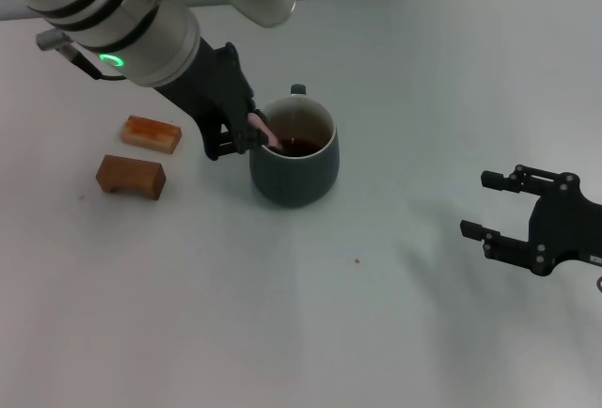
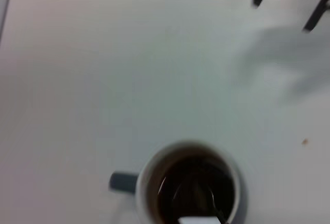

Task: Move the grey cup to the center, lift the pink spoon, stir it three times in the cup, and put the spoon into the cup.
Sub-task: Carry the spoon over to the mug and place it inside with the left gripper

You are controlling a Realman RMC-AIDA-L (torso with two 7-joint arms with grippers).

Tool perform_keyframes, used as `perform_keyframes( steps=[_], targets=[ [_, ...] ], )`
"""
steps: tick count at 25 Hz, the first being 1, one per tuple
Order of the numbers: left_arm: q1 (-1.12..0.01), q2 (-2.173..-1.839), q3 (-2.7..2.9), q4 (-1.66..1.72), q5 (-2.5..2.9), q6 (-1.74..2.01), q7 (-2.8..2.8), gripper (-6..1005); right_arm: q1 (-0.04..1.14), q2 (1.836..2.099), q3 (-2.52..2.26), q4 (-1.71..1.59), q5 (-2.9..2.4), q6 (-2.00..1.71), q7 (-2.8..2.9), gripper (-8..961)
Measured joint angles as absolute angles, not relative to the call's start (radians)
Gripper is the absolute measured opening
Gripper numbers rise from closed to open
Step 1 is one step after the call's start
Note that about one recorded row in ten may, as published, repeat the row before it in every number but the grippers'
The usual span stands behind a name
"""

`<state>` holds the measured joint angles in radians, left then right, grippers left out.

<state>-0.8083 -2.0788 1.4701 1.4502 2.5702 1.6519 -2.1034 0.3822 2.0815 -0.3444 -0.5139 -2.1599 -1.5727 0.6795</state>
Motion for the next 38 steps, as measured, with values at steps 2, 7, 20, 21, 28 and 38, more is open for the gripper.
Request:
perform_keyframes(
  steps=[2,7,20,21,28,38],
  targets=[
    [-0.809,-2.079,1.473,1.450,2.548,1.639,-2.104,243,0.382,2.082,-0.343,-0.508,-2.160,-1.572,0.679,681],
    [-0.809,-2.080,1.488,1.433,2.546,1.562,-2.116,248,0.382,2.080,-0.341,-0.503,-2.160,-1.572,0.678,680],
    [-0.806,-2.078,1.466,1.404,2.613,1.584,-2.117,260,0.385,2.081,-0.341,-0.501,-2.160,-1.570,0.675,680],
    [-0.806,-2.077,1.463,1.409,2.604,1.598,-2.115,261,0.385,2.082,-0.342,-0.501,-2.160,-1.570,0.675,680],
    [-0.799,-2.077,1.471,1.409,2.575,1.597,-2.118,267,0.389,2.082,-0.342,-0.502,-2.160,-1.569,0.675,681],
    [-0.768,-2.078,1.482,1.401,2.522,1.563,-2.139,276,0.388,2.082,-0.341,-0.502,-2.160,-1.569,0.675,681]
  ],
)
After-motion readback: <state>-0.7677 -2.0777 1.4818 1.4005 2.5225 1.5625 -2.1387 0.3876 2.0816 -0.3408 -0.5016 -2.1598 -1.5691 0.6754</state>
